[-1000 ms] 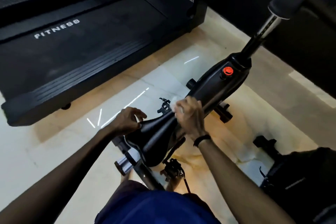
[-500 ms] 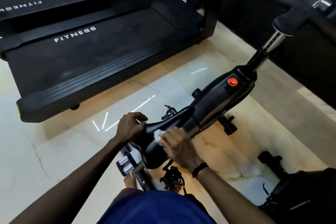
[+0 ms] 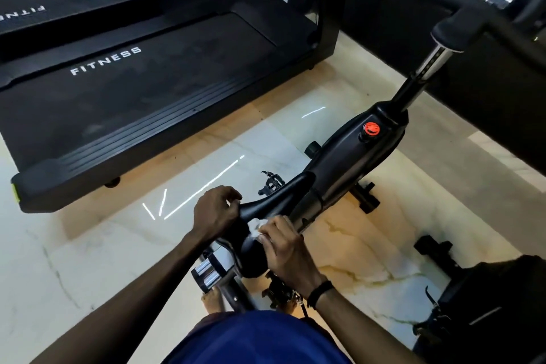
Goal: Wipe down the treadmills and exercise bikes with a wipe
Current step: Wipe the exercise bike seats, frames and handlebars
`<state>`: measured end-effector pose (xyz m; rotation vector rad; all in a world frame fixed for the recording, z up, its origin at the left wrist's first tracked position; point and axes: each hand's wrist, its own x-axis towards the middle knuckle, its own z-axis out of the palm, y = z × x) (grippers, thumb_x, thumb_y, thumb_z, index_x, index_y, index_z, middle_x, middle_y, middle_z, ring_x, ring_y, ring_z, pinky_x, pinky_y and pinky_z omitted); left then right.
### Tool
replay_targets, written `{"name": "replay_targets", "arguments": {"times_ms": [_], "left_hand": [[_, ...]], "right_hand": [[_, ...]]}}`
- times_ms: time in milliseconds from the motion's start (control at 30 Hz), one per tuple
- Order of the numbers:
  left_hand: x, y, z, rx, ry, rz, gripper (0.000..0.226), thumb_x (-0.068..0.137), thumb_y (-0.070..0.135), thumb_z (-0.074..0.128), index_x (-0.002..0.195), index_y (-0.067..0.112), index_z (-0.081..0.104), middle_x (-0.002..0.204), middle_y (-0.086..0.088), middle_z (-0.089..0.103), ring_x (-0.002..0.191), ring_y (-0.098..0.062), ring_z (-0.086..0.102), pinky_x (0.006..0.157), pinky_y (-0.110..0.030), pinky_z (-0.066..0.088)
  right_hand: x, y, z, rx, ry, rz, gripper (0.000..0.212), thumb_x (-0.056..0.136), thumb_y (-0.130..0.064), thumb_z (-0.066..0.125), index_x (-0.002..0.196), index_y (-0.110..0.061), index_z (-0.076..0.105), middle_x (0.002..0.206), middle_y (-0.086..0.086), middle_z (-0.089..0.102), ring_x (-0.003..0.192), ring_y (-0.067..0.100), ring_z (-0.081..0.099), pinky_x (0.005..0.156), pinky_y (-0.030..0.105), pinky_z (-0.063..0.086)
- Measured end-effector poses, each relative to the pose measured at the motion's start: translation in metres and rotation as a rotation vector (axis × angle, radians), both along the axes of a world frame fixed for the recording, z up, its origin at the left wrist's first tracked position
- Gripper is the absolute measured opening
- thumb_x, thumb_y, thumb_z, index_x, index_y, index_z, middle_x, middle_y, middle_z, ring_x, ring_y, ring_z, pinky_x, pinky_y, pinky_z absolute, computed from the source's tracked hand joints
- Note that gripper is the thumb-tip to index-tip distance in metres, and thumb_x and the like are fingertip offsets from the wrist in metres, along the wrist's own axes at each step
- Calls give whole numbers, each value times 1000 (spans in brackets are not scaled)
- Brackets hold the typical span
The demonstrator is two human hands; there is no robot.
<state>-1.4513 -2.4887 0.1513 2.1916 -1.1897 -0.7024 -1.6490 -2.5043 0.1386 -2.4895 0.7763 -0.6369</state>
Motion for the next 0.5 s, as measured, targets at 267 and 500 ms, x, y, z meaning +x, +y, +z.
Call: {"name": "replay_targets", "arguments": {"times_ms": [267,500], "left_hand": [[-5,0,-2,25,-83,-11,17,88,16,61,95,23,75,99,2,70,96,-23,62,80,-36,49],[-6,0,-3,31,-110,-30,20,89,15,59,97,22,76,98,-1,68,100,-25,59,77,-36,47]], "right_hand": [[-13,-115,9,175,-34,-447,11,90,1,64,100,-3,69,96,12,58,87,24,57,81,38,53],[-14,-164,13,777,-176,-728,12,87,-8,75,75,-8,71,75,3,67,77,17,61,75,30,50]]}}
